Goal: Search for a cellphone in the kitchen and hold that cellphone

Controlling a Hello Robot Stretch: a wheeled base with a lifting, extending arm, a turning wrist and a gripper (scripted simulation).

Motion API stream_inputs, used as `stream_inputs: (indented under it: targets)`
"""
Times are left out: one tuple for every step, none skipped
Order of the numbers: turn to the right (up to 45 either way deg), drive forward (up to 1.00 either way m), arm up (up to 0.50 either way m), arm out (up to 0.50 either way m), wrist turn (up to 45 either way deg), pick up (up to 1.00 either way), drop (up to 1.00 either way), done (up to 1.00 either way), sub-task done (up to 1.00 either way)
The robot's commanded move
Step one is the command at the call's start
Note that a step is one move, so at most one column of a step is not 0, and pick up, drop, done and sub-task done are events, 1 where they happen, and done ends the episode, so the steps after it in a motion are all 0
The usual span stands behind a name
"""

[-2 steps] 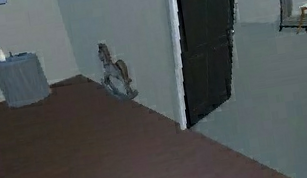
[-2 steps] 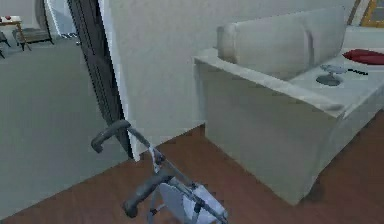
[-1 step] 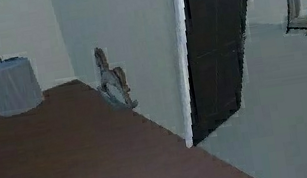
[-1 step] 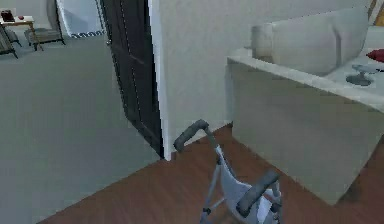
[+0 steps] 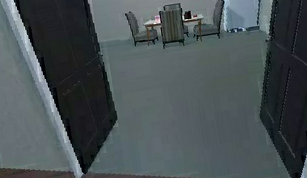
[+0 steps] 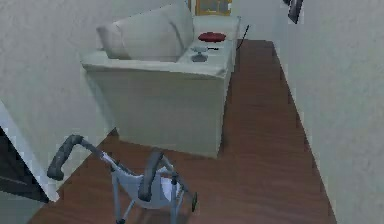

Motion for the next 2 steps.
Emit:
stream_inputs:
  targets:
    - [0.0, 0.9, 0.0, 0.0, 0.0, 0.0, 0.0, 0.0, 0.0]
    - [3.0, 0.0, 0.0, 0.0, 0.0, 0.0, 0.0, 0.0, 0.0]
